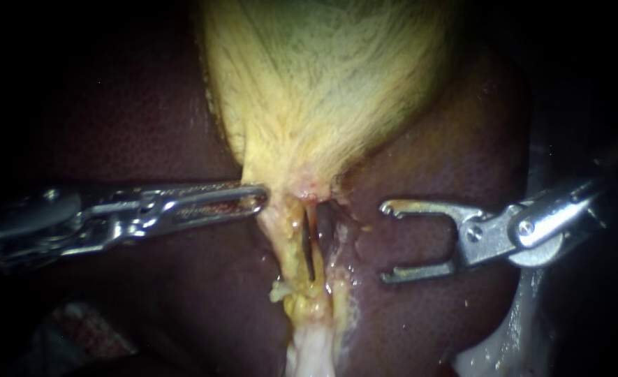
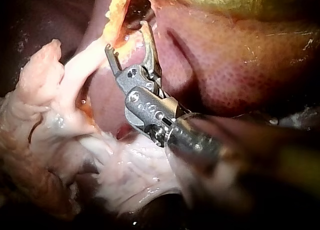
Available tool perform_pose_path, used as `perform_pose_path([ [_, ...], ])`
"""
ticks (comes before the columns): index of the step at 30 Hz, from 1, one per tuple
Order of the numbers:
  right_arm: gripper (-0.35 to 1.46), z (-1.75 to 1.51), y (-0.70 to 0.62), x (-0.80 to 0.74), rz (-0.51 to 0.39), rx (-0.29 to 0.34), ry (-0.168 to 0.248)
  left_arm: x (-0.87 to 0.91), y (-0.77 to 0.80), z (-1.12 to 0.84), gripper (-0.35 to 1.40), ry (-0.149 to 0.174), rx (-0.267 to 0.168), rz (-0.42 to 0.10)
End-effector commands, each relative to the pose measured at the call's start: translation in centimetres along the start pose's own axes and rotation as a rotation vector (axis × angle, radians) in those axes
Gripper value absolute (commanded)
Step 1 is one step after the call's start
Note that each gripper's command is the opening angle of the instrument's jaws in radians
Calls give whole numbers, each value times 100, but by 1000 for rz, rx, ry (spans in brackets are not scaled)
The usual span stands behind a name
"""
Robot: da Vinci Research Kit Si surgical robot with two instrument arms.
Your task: Going back first clip left tube
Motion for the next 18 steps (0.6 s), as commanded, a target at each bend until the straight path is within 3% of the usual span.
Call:
perform_pose_path([
  [1,60,-1,0,-1,-1,0,-1,3,2,6,-8,8,0,3],
  [7,60,-4,-1,-2,-2,1,0,15,-1,27,-8,25,4,17],
  [18,60,-3,-1,-1,-2,4,1,17,-6,29,-8,26,7,18],
])
